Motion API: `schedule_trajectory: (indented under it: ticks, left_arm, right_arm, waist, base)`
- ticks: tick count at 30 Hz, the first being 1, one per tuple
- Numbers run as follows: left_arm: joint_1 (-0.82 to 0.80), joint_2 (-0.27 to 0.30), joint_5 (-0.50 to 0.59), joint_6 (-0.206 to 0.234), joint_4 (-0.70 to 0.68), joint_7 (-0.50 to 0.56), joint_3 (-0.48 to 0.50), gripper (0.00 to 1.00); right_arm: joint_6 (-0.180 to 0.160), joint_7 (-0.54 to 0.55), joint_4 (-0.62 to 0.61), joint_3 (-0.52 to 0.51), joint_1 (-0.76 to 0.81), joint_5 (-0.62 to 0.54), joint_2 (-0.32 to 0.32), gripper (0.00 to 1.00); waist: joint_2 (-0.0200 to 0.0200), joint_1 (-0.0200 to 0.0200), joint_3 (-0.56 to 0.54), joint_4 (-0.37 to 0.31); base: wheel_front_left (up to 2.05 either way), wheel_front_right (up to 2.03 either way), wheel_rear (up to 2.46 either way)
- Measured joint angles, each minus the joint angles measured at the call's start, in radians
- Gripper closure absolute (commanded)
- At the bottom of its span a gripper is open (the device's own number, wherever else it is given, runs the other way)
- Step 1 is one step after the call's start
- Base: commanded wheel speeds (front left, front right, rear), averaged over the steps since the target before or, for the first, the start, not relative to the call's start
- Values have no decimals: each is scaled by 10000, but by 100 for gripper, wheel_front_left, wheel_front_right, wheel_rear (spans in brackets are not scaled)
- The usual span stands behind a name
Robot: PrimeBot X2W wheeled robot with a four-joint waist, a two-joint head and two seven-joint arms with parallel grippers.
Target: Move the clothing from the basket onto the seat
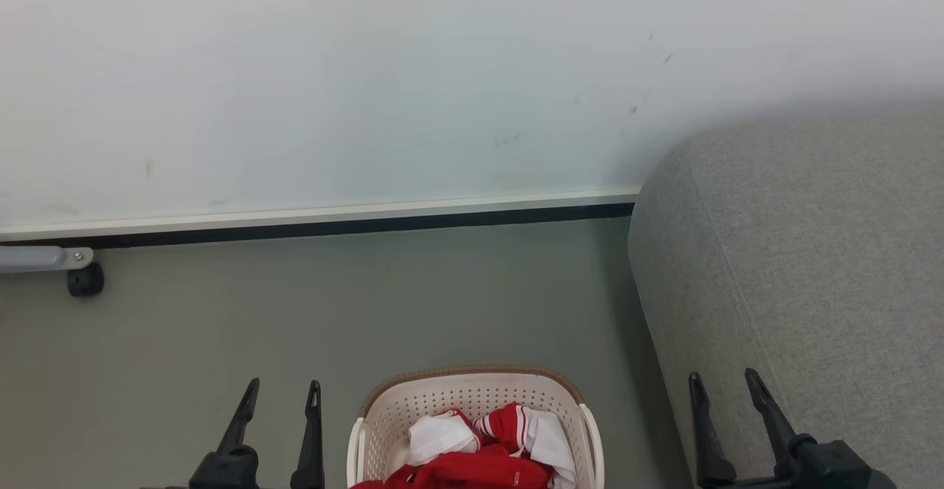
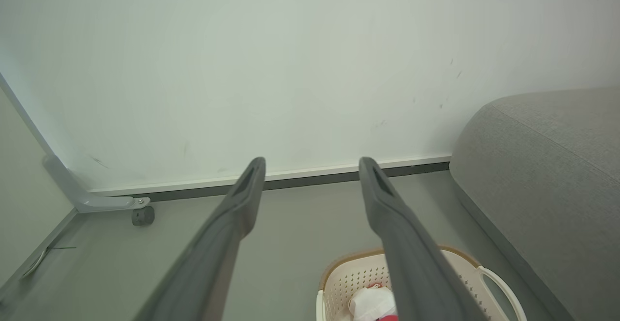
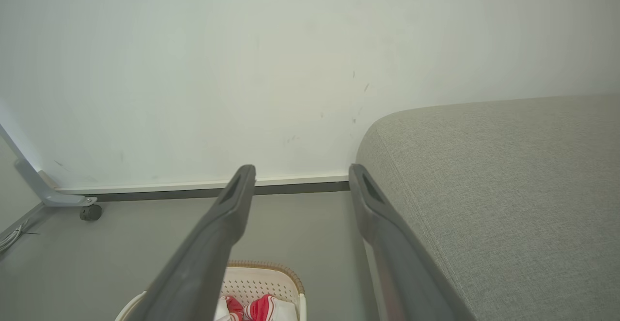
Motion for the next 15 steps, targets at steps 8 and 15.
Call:
schedule_trajectory:
  ticks: [8, 15]
  left_arm:
    - [-112, 12, 144, -217, -136, 0, -171, 0]
    - [-649, 31, 301, -395, 127, -2, -393, 0]
  right_arm:
    - [0, 0, -389, -61, -70, -196, 10, 0]
    - [-2, 0, -734, -134, -496, -374, 15, 0]
  waist:
    - [0, 0, 692, -46]
    - [1, 1, 1580, -166]
  base:
    - [0, 0, 0]
    - [0, 0, 0]
